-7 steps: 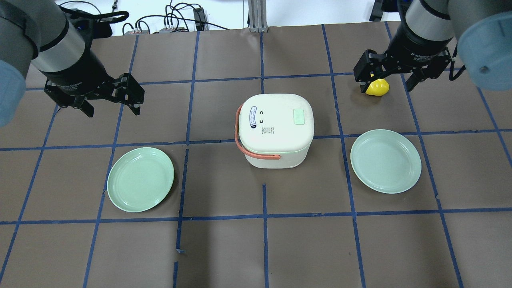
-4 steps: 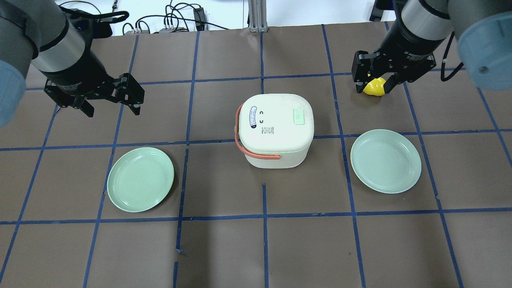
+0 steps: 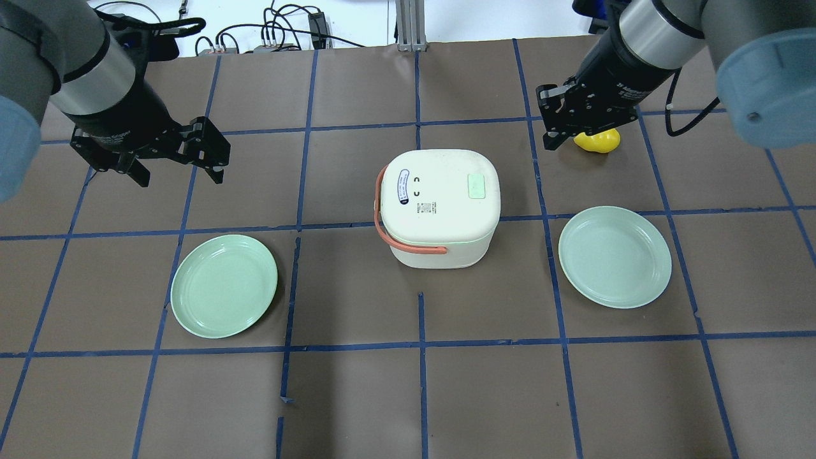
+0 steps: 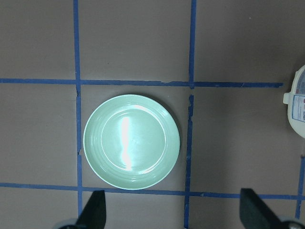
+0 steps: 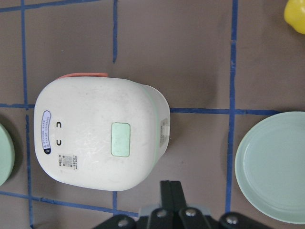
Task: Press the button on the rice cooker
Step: 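Move the right gripper over the rice cooker's green button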
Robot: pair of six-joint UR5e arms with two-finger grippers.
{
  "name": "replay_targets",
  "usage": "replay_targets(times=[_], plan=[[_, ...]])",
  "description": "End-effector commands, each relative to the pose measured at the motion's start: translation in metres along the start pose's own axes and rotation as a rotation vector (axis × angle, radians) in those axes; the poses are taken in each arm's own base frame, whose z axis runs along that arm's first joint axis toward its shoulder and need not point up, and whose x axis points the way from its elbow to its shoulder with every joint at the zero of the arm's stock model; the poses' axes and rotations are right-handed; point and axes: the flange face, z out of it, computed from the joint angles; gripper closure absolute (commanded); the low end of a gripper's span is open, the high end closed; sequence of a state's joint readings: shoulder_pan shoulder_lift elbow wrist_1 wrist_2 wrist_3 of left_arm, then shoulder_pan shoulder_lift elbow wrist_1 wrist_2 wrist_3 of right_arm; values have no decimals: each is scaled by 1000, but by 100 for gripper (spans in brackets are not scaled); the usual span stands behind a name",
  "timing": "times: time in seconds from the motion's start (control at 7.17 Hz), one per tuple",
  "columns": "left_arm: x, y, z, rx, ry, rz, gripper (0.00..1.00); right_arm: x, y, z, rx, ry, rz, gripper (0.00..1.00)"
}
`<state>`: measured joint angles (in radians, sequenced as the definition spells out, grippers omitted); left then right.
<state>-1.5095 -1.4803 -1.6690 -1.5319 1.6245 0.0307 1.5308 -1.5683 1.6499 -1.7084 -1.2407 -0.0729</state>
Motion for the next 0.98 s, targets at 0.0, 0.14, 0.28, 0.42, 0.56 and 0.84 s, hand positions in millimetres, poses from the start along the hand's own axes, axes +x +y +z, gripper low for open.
replay_targets(times=[0.0,0.14,0.28,0.42,0.56,0.84], plan=[[0,0,0,1,0,0,0,1,-12,21,-25,-75,-41,96],[0,0,0,1,0,0,0,2,-16,30,-40,-87,-37,96],[0,0,0,1,0,0,0,2,-19,42,-62,-89,-37,96],[0,0,0,-1,0,0,0,-4,-16,54,-72,-92,-48,96],[0,0,0,1,0,0,0,-5,-14,66,-68,-92,-57,96],[0,0,0,1,0,0,0,-2,-10,81,-77,-94,-58,96]])
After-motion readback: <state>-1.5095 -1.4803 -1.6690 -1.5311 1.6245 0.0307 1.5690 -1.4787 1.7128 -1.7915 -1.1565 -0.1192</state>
